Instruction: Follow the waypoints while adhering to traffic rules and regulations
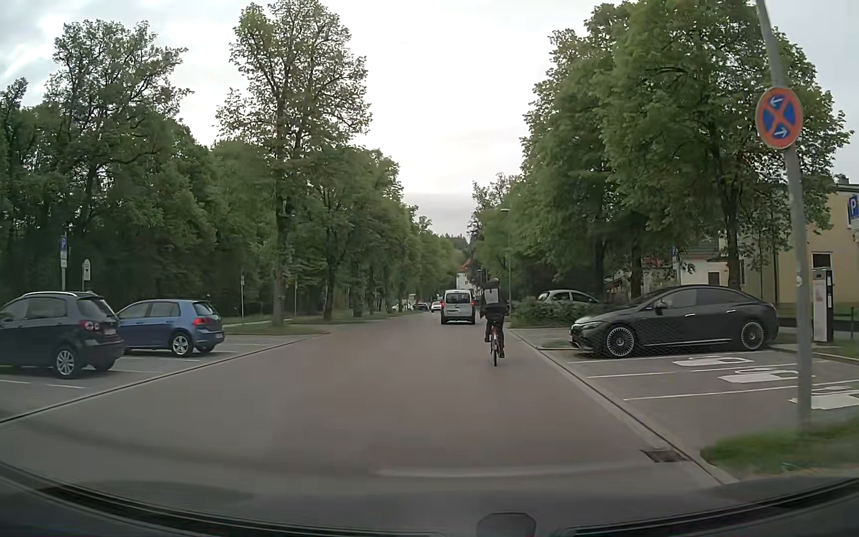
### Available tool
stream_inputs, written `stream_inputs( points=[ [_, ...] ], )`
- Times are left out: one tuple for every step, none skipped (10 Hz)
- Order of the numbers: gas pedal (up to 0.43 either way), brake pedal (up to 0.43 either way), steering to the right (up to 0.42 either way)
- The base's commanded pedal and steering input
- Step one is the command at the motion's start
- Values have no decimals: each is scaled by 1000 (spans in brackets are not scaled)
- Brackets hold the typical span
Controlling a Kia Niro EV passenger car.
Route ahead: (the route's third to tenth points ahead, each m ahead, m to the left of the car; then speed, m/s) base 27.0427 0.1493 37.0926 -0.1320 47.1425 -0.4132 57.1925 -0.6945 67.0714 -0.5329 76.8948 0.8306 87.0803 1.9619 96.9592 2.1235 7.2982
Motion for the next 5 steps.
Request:
stream_inputs(
  points=[
    [0, 0, -1],
    [0, 0, -1],
    [0, 0, -1],
    [0, 0, -1],
    [0, 0, -1]
  ],
)
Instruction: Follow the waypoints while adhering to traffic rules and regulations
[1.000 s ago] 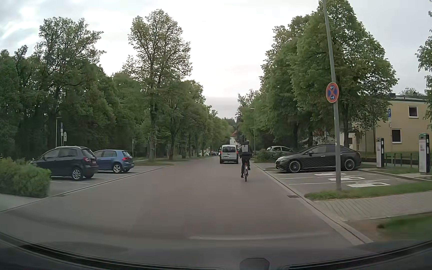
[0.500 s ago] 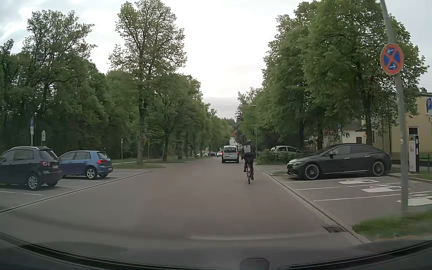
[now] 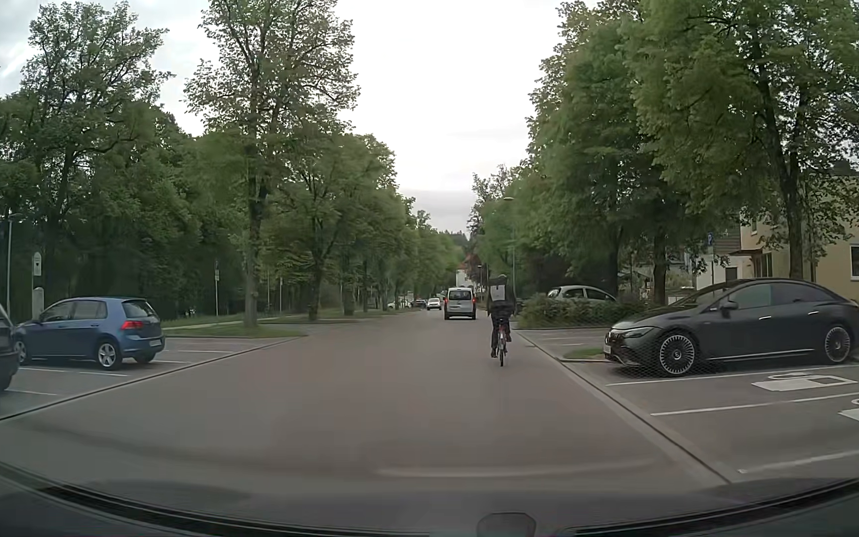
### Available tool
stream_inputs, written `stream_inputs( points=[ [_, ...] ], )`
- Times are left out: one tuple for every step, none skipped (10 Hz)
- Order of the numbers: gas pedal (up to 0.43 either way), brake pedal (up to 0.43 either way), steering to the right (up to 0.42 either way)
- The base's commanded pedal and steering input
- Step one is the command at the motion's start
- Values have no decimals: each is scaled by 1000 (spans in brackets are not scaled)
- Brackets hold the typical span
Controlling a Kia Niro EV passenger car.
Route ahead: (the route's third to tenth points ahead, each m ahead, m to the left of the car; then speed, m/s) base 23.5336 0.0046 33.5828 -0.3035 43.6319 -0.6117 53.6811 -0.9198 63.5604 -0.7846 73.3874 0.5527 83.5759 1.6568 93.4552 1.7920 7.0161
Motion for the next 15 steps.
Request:
stream_inputs(
  points=[
    [0, 0, -1],
    [0, 0, -1],
    [0, 0, -1],
    [0, 0, -1],
    [8, 0, -1],
    [8, 0, -1],
    [20, 0, -1],
    [28, 0, -1],
    [28, 0, -1],
    [28, 0, -1],
    [28, 0, -1],
    [39, 0, -1],
    [39, 0, -1],
    [39, 0, -1],
    [39, 0, -1]
  ],
)
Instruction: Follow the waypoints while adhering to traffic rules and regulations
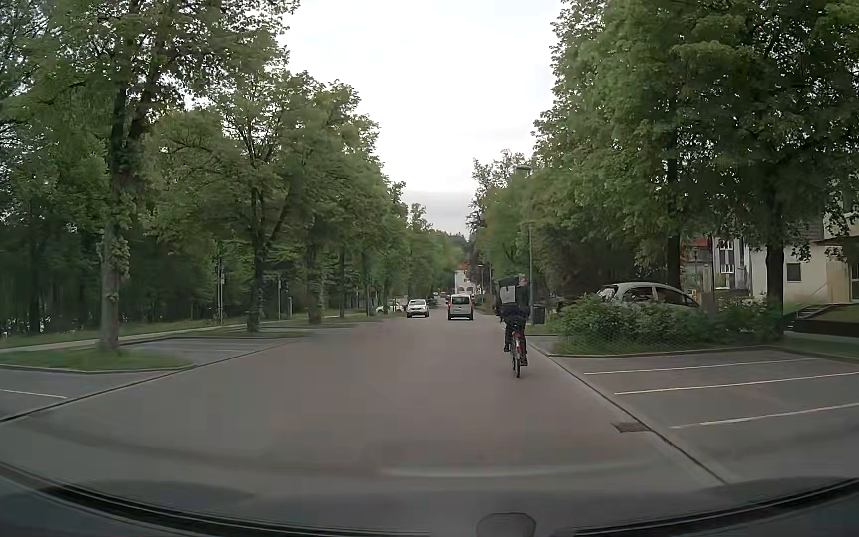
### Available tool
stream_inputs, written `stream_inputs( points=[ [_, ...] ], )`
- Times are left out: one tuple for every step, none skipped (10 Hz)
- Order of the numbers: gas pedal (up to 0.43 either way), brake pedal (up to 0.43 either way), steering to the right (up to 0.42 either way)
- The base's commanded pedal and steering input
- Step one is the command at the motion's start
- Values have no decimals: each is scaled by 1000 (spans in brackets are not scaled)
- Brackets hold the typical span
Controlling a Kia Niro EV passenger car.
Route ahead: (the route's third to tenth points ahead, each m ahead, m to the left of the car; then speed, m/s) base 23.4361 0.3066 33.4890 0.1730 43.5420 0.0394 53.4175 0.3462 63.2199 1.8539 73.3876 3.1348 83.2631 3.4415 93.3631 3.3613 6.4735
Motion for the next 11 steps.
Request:
stream_inputs(
  points=[
    [39, 0, -1],
    [39, 0, -1],
    [39, 0, -1],
    [39, 0, -1],
    [39, 0, -1],
    [39, 0, -1],
    [39, 0, -1],
    [39, 0, -1],
    [39, 0, -1],
    [39, 0, -1],
    [39, 0, -1]
  ],
)
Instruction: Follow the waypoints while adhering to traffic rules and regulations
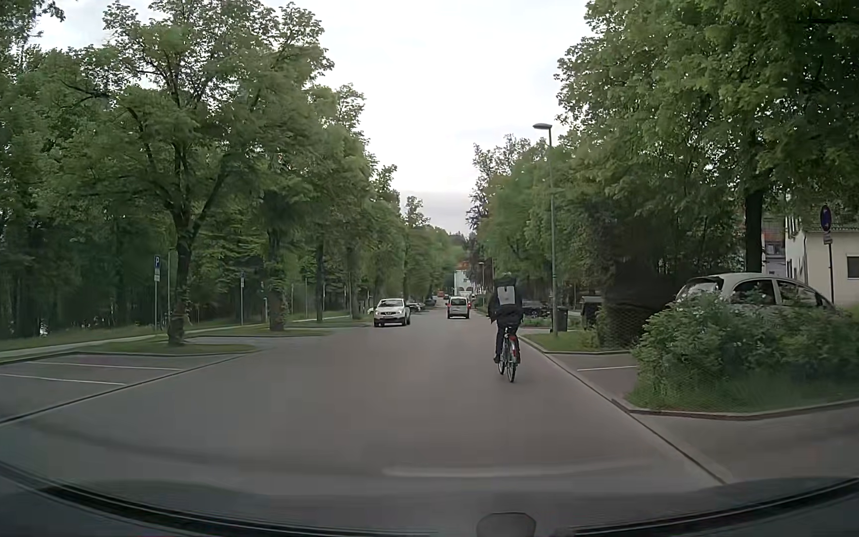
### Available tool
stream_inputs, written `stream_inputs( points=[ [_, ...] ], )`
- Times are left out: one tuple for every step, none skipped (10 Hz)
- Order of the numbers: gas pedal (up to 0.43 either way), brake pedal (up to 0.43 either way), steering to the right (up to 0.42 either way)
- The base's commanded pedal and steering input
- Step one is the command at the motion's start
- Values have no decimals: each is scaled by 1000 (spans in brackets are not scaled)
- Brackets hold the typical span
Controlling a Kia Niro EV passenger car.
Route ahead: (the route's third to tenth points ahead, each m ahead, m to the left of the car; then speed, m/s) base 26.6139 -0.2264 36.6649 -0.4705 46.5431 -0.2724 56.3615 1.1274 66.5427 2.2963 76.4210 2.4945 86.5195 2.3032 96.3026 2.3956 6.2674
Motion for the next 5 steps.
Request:
stream_inputs(
  points=[
    [39, 0, -1],
    [67, 0, -1],
    [98, 0, -1],
    [150, 0, -1],
    [169, 0, -2]
  ],
)
